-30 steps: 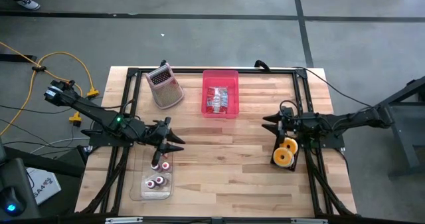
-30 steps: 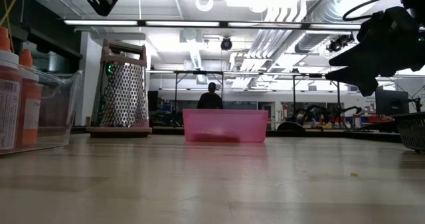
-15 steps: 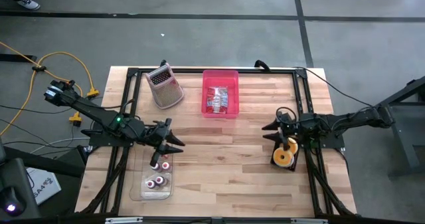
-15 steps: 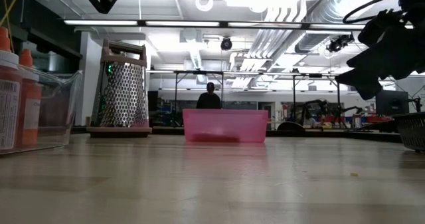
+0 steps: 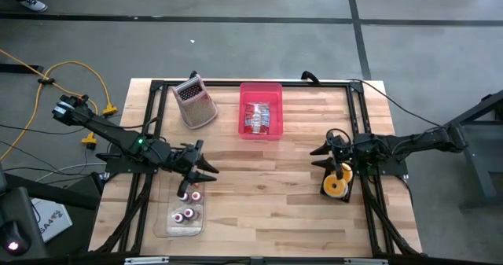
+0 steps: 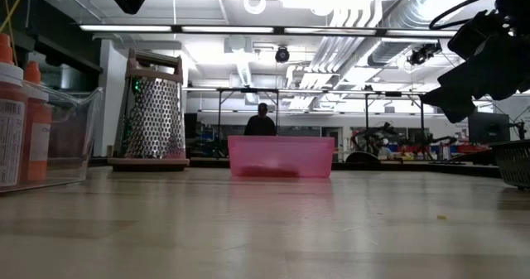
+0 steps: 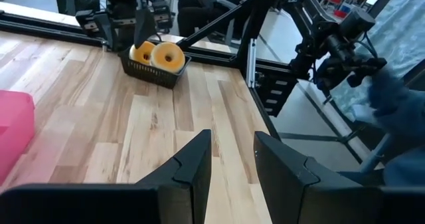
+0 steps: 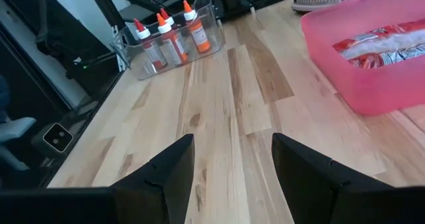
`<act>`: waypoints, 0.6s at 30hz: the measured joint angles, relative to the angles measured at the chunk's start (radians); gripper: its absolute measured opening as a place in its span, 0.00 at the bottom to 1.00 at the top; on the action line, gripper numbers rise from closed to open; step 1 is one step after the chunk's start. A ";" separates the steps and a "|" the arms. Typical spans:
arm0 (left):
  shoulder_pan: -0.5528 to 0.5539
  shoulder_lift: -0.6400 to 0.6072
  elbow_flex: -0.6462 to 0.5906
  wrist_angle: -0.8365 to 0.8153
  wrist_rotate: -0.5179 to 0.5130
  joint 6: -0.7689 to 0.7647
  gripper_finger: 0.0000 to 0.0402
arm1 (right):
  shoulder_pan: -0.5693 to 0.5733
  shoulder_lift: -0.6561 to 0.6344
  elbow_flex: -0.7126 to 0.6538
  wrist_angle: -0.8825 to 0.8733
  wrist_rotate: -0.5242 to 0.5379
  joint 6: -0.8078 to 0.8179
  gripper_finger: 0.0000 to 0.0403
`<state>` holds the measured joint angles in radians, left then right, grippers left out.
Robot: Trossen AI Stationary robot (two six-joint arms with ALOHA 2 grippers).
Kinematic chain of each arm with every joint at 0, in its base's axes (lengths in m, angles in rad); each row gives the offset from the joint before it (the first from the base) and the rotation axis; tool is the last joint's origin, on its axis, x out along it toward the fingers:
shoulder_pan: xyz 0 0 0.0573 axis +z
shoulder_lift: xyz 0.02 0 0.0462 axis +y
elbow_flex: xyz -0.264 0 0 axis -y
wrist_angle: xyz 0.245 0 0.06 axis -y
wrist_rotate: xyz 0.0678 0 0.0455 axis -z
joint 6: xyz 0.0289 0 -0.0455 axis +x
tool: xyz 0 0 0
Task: Pick & Place Food Item
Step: Return to Home Position
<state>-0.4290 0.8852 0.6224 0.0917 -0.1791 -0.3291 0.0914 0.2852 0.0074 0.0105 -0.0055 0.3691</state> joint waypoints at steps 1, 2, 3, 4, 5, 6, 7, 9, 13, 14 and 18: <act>0.000 0.000 0.000 0.000 0.000 0.006 0.27 | 0.000 0.000 0.000 0.001 0.000 0.000 0.47; 0.000 0.000 0.000 0.000 0.000 0.018 0.27 | 0.000 0.000 0.000 0.001 0.000 0.000 0.47; 0.000 0.000 0.000 -0.001 0.000 0.029 0.27 | 0.000 0.000 0.000 0.002 0.000 0.000 0.47; 0.000 -0.001 0.000 0.000 0.000 0.039 0.27 | 0.000 0.000 0.000 0.001 0.000 0.000 0.47; 0.000 -0.001 0.000 0.000 0.000 0.051 0.27 | 0.000 0.000 0.000 0.001 0.000 0.000 0.47; 0.000 -0.004 0.000 -0.002 0.000 0.067 0.27 | 0.000 0.000 0.000 0.002 0.000 0.000 0.47; 0.000 -0.007 0.000 -0.004 0.000 0.084 0.27 | 0.000 0.000 0.000 0.002 0.001 0.000 0.47; 0.000 -0.014 0.000 -0.003 0.000 0.103 0.27 | 0.000 0.000 0.000 0.002 0.001 0.000 0.47; 0.000 -0.039 0.000 -0.022 0.000 0.144 0.27 | 0.000 0.000 0.000 0.003 0.002 0.000 0.47; 0.000 -0.047 0.000 -0.033 0.000 0.146 0.27 | 0.000 0.000 0.000 0.003 0.002 0.000 0.47; 0.000 -0.084 -0.001 -0.100 0.007 0.154 0.27 | 0.000 0.000 0.000 0.003 0.002 0.000 0.47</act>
<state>-0.4289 0.8010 0.6211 -0.0087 -0.1721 -0.1754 0.0914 0.2852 0.0071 0.0135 -0.0036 0.3687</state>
